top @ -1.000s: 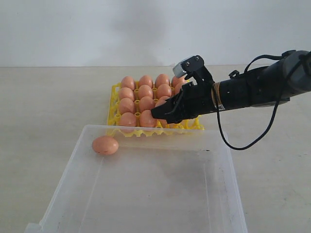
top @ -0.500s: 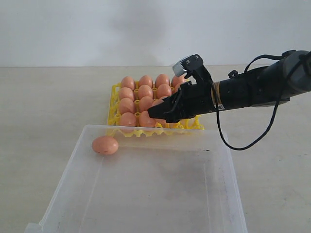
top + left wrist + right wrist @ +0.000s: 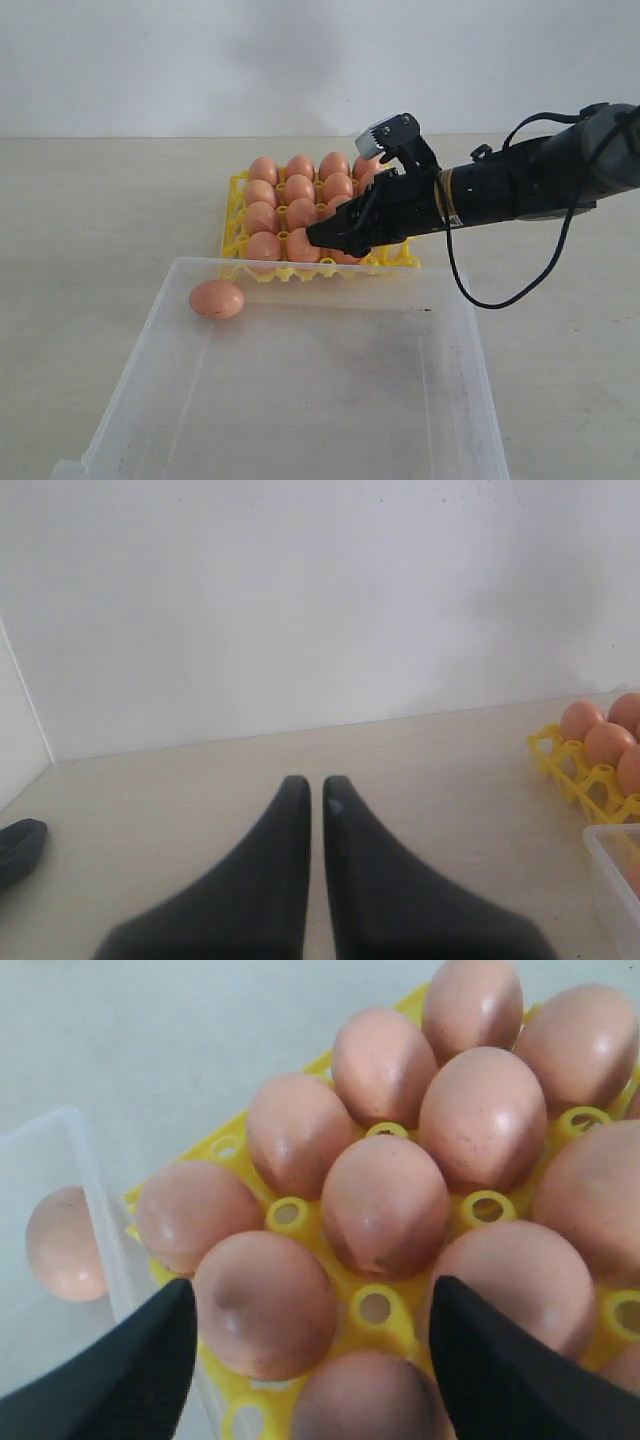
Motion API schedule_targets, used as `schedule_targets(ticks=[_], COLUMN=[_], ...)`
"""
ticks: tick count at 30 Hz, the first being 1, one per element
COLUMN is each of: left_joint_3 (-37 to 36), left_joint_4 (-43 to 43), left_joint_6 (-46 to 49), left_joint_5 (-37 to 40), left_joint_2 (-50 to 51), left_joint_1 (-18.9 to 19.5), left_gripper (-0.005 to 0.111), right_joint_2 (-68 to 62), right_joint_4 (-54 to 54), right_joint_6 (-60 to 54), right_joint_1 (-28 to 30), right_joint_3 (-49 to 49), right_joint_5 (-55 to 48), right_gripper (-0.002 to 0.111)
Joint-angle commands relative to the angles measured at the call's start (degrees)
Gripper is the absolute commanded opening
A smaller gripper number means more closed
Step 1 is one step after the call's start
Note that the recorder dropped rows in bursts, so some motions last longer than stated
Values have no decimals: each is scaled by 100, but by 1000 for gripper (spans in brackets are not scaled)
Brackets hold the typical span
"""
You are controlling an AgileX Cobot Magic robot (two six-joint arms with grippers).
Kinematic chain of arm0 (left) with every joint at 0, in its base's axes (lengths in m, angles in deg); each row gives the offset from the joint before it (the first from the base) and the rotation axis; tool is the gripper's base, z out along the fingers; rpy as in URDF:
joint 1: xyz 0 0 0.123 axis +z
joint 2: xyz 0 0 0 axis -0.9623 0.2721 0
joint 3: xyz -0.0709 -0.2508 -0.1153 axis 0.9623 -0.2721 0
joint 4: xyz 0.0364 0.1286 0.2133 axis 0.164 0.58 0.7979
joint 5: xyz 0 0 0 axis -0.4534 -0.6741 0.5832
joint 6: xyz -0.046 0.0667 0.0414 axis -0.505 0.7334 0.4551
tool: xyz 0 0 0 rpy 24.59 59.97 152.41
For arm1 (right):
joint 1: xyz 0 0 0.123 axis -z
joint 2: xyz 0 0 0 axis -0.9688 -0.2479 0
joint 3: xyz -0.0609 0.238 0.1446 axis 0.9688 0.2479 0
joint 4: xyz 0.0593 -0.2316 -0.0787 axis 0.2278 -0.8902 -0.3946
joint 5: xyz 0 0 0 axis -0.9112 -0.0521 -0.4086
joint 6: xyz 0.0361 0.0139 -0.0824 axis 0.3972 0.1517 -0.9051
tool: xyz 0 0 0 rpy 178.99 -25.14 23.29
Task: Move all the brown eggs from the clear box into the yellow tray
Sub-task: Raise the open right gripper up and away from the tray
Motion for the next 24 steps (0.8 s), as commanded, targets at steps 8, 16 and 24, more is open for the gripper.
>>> schedule_targets(ticks=[8,16,24], left_joint_3=[-21,-21,-21], left_joint_4=[-16,-16,-16], left_joint_6=[16,16,16], left_joint_5=[2,2,2], left_joint_2=[-17,-17,-17], left_joint_1=[-37,-37,-37], left_gripper=[4,4,4], right_joint_2=[400,1187,2037], right_joint_4=[864,610,-1961], right_joint_6=[146,491,713], right_joint_1=[18,-62,-686], right_joint_3=[-26,-26,247], right_joint_5=[1273,2258,1028], right_gripper=[52,0,0])
